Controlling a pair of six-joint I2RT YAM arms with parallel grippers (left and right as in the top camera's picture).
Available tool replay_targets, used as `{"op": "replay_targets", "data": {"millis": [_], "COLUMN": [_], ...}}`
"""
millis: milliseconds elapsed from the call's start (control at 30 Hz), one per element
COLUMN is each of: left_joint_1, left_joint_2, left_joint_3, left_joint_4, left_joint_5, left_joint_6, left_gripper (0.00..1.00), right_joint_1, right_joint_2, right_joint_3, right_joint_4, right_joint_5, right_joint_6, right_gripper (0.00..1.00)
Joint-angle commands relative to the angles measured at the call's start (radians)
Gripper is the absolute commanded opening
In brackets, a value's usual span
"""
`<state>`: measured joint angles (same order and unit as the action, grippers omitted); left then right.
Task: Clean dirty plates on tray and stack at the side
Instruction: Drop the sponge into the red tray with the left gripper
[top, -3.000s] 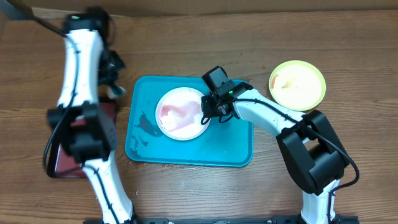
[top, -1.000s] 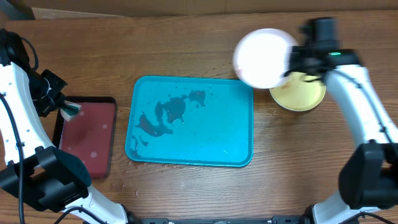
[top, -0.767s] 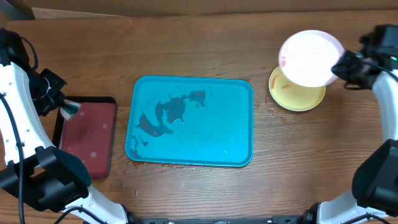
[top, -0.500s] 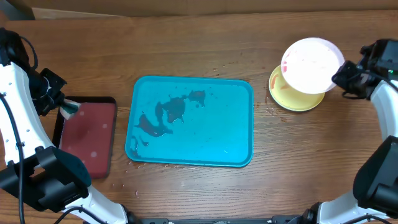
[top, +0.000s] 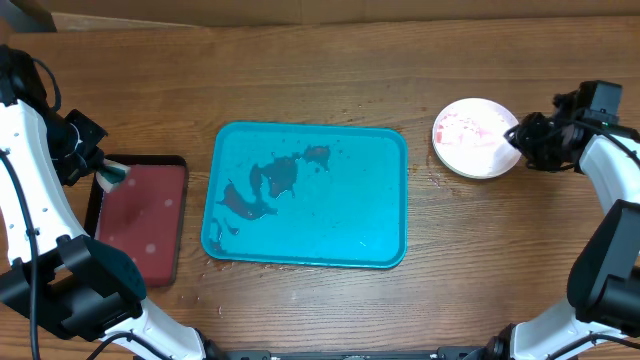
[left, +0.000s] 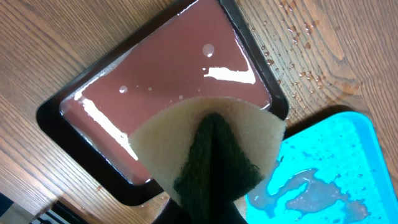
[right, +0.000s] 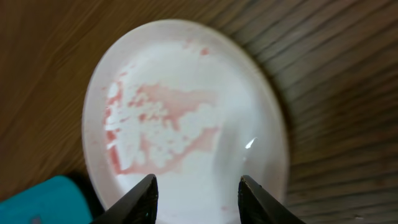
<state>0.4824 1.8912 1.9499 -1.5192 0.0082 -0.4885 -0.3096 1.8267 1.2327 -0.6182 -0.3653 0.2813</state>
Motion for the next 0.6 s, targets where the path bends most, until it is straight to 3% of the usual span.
{"op": "replay_targets", "data": {"millis": [0,267,433,567], "left_joint_1": [0.002,0.003,0.003,0.003], "left_joint_2": [0.005,0.005,0.005,0.005], "left_joint_3": [-0.001,-0.013,-0.098,-0.206], "left_joint_4": [-0.010,-0.046,-0.030,0.030], "left_joint_5": [0.012,0.007,0.008,0.014], "left_joint_6": [0.043,0.066,0.067,0.066], "left_gripper": [0.04,0.04,0.04,0.04], "right_joint_1": [0.063,0.363,0.539,0.611], "right_joint_2": [-0.002,-0.002,-0.002,-0.002], "right_joint_3": [-0.003,-0.003,-0.003,-0.001], "right_joint_4": [0.001,0.069,0.139,0.146], "right_joint_5": [-0.144,-0.164,-0.148,-0.120], "right_joint_6": [-0.001,0.000,0.008,0.008], "right_gripper": [0.43,0.44,0.79,0.92]}}
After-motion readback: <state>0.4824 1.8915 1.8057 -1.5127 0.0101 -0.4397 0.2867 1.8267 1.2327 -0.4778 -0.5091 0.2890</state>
